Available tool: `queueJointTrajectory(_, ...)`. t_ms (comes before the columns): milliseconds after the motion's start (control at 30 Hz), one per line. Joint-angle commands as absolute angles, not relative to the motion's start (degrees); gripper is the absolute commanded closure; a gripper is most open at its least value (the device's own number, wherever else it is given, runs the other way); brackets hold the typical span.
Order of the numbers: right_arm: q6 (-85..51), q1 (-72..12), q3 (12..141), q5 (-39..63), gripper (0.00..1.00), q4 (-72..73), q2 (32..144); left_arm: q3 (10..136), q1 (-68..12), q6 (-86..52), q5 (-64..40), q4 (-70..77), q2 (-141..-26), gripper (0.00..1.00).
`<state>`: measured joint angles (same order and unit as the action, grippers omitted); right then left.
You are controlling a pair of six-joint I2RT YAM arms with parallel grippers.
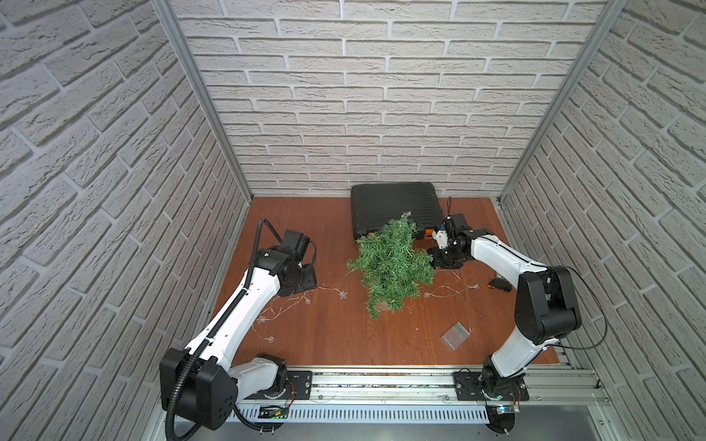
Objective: Wrap string light around the christmas tree
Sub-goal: Pick up the light string from the center of the board.
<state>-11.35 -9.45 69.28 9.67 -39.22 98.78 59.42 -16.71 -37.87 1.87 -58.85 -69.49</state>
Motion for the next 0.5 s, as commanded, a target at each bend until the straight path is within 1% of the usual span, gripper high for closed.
queueJointTrajectory(0,-12.0,-10.8,69.7,8.8,0.38,-38.1,99.9,58.2,-15.3,-36.2,0.2,-60.2,-69.5,0.36)
queueJointTrajectory(133,-12.3,-11.3,69.6,7.1,0.43,-36.7,101.3,56.7,-15.0,-37.9,0.2,-58.9,-68.3,0.37)
queueJointTrajectory(200,-11.9,-11.8,70.3,5.4,0.45,-36.6,102.4,56.0,-14.8,-38.5,0.0,-58.4,-67.8,0.4)
queueJointTrajectory(233,-11.8,-11.9,70.5,5.1,0.48,-36.3,102.9,55.8,-14.8,-38.7,0.0,-58.2,-67.7,0.41)
queueJointTrajectory(267,-11.7,-12.1,70.7,5.1,0.5,-36.1,103.5,55.6,-14.8,-38.9,-0.2,-58.2,-67.7,0.41)
queueJointTrajectory(400,-11.3,-12.9,71.3,2.5,0.51,-35.6,105.1,54.7,-14.8,-39.8,-1.3,-58.4,-67.5,0.42)
queueJointTrajectory(433,-11.2,-13.0,71.3,1.7,0.53,-35.5,105.2,54.5,-14.8,-39.8,-1.4,-58.4,-67.3,0.43)
queueJointTrajectory(467,-11.1,-13.0,71.2,0.9,0.54,-35.4,105.4,54.3,-14.8,-40.1,-1.3,-58.4,-67.0,0.43)
